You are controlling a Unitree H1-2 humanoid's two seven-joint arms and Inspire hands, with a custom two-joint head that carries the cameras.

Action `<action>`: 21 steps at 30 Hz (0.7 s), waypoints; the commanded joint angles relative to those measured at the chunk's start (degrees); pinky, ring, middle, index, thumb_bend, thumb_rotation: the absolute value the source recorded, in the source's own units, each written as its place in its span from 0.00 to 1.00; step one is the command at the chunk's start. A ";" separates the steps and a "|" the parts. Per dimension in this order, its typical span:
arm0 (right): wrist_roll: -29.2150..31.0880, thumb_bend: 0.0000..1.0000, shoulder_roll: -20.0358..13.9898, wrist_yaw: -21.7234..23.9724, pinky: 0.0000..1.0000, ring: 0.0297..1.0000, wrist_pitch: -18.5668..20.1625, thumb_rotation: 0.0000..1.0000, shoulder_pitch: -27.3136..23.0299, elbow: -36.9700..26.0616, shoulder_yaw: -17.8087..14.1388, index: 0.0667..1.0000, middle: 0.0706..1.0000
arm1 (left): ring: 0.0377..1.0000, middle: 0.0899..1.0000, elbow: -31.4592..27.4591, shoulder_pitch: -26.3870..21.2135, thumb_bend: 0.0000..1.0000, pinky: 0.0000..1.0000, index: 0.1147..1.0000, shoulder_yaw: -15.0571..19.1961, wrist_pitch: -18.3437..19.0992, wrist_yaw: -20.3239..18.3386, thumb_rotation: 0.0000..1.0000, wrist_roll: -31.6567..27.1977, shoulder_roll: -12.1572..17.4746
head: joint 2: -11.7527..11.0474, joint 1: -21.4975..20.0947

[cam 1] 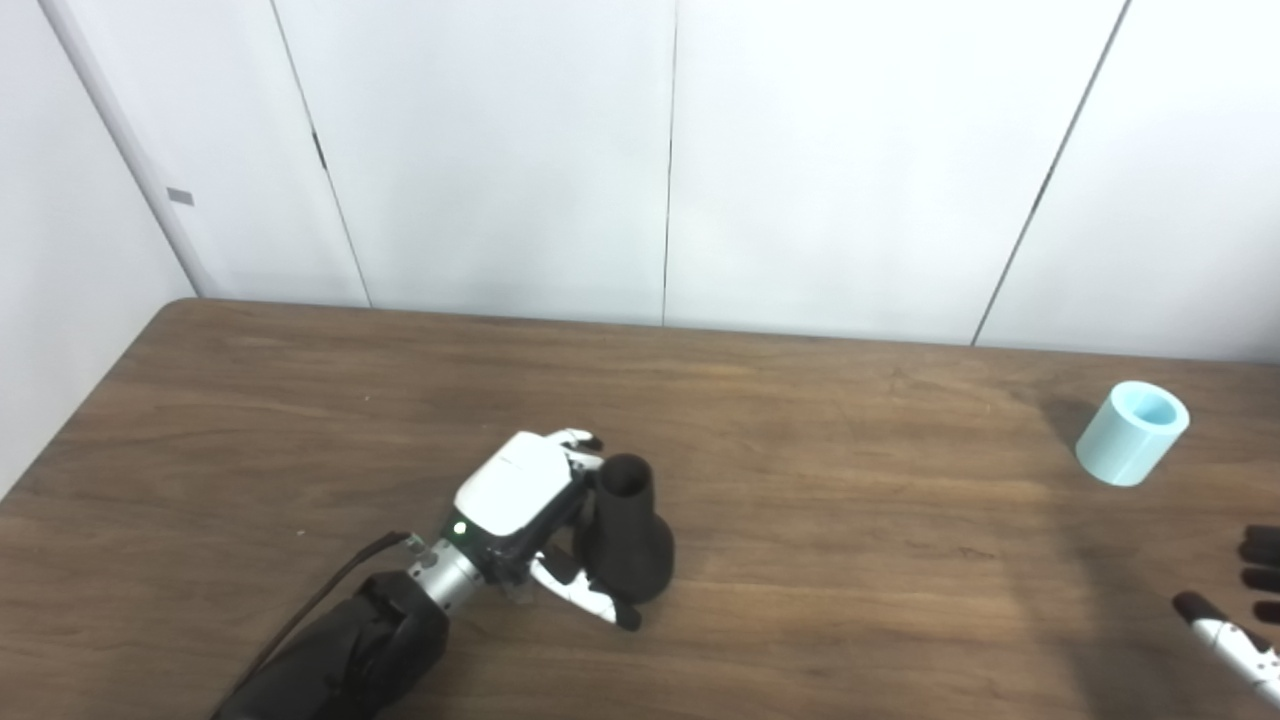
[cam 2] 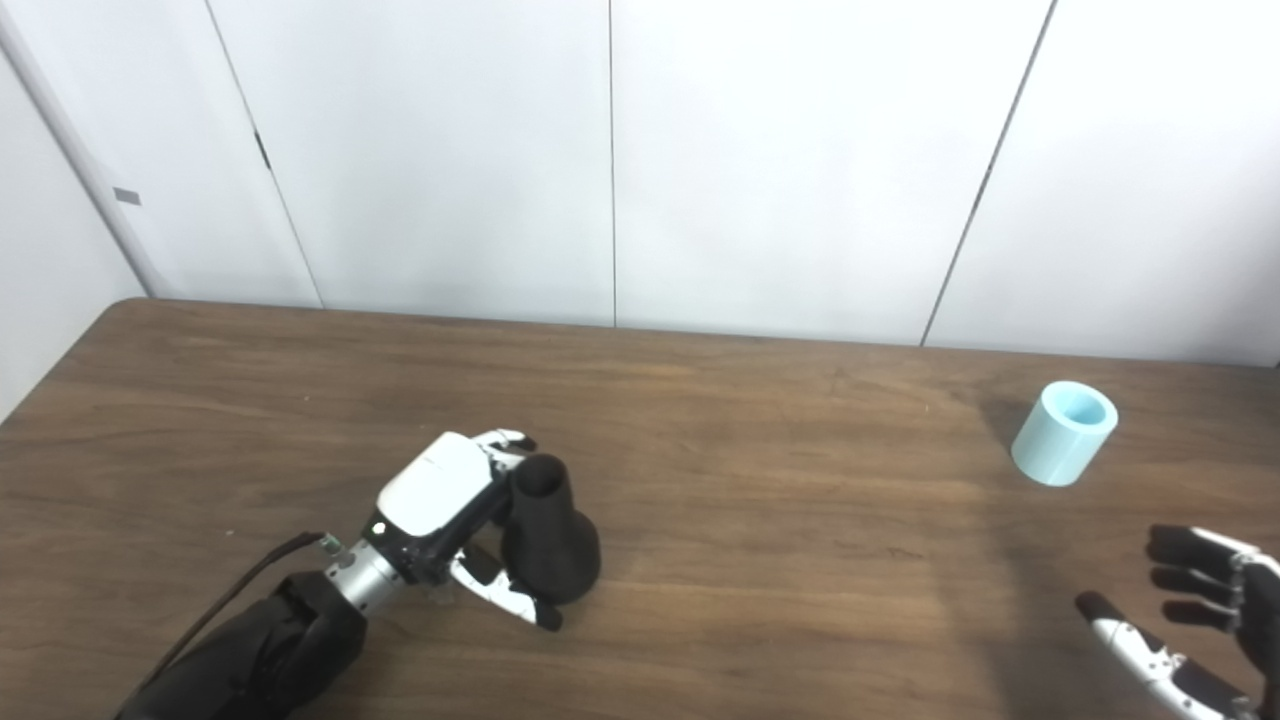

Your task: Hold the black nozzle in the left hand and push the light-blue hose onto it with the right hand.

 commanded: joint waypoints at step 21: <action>1.75 0.85 -4.63 -1.67 0.73 0.80 9.51 0.33 -10.70 6.51 -3.62 0.80 0.81 | 0.51 0.41 1.10 1.02 0.50 0.74 0.38 -14.35 -3.52 4.28 0.00 -2.23 -1.71 | 0.70 -9.59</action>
